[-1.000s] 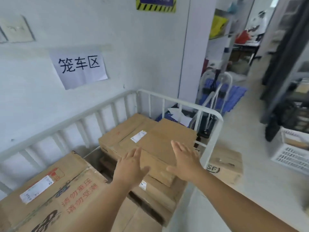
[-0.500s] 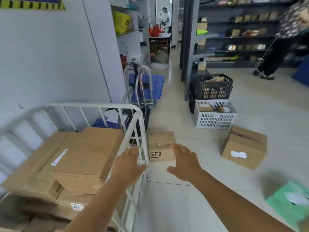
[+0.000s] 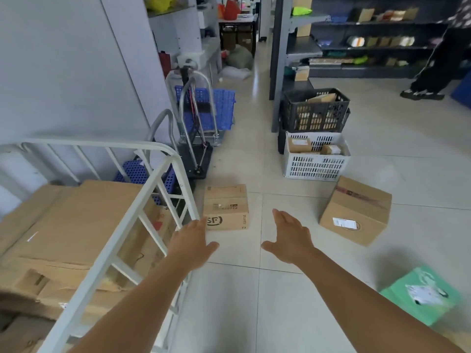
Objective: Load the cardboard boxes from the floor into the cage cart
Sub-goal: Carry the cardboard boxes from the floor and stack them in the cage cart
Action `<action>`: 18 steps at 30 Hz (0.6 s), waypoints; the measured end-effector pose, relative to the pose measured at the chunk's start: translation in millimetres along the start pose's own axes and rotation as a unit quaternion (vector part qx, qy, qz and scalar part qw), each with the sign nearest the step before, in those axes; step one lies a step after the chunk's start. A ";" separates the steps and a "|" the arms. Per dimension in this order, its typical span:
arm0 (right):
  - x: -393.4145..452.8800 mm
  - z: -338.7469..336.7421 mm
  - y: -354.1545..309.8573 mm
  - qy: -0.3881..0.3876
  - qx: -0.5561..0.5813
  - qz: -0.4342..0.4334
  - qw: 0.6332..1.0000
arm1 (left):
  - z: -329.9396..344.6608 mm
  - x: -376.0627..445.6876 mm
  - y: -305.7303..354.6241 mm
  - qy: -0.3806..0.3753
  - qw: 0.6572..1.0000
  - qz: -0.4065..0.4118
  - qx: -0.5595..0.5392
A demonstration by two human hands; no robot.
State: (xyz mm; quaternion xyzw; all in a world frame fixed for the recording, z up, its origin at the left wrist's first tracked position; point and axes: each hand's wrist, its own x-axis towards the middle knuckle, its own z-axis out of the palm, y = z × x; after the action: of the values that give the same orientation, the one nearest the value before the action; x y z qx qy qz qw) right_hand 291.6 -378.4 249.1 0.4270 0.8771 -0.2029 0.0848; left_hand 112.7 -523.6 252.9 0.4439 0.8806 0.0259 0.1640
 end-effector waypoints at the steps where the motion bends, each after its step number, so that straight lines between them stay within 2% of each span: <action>1: 10.4 -0.8 2.0 -0.004 0.000 0.000 1.000 | 1.9 9.9 -0.6 -0.004 1.000 -0.005 -0.001; 18: 231.8 -14.8 -2.6 -0.041 0.001 0.028 0.999 | -7.6 233.6 -36.5 -0.057 0.998 -0.020 -0.005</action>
State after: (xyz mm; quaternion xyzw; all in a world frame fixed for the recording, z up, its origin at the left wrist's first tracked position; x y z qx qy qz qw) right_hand 145.9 -207.9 188.5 0.4425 0.8605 -0.2186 0.1262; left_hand -46.9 -360.4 191.0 0.4257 0.8785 0.0018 0.2168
